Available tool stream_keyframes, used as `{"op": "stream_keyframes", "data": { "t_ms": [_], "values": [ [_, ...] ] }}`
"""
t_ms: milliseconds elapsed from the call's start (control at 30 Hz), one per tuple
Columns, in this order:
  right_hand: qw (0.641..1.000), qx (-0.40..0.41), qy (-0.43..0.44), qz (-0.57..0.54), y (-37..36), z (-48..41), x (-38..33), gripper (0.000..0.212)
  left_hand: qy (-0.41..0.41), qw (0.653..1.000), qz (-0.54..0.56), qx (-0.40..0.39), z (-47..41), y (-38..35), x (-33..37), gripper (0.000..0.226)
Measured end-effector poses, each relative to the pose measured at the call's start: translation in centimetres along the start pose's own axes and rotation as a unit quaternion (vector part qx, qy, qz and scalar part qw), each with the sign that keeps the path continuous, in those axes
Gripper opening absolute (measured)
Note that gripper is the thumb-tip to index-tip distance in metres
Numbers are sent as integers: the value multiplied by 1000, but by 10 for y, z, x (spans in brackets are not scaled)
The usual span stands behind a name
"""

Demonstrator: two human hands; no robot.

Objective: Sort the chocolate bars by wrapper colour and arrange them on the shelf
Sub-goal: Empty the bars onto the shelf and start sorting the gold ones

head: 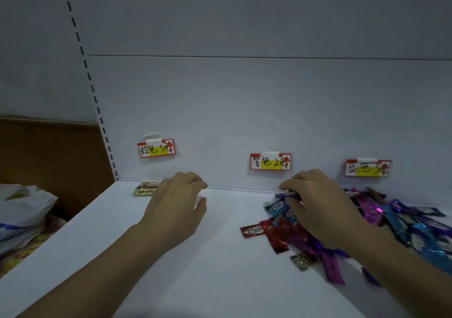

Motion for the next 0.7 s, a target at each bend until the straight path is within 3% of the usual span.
{"op": "stream_keyframes", "data": {
  "t_ms": [233, 433, 533, 700],
  "values": [
    [996, 21, -62, -53, 24, 33, 72, 23, -70, 993, 72, -68, -41, -37, 111, 29],
    [996, -15, -14, -84, 13, 37, 70, 23, -104, 977, 178, -58, -25, -34, 156, 10],
    [997, -33, -11, -64, 1, 36, 71, 23, -112, 951, 273, -97, -12, -33, 164, 16],
    [993, -89, -2, -77, -1, 37, 76, 24, -175, 954, 186, -158, -5, -45, 176, 38]
  ]
}}
Point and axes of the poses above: each hand's wrist, its own z-axis away from the middle knuckle, its own y-axis out of the back of the hand, x = y × z, the point moved 8 cm from there along -z, towards the middle knuckle, and after that the axes turned 7 degrees about -y, right-handed, at the moved point
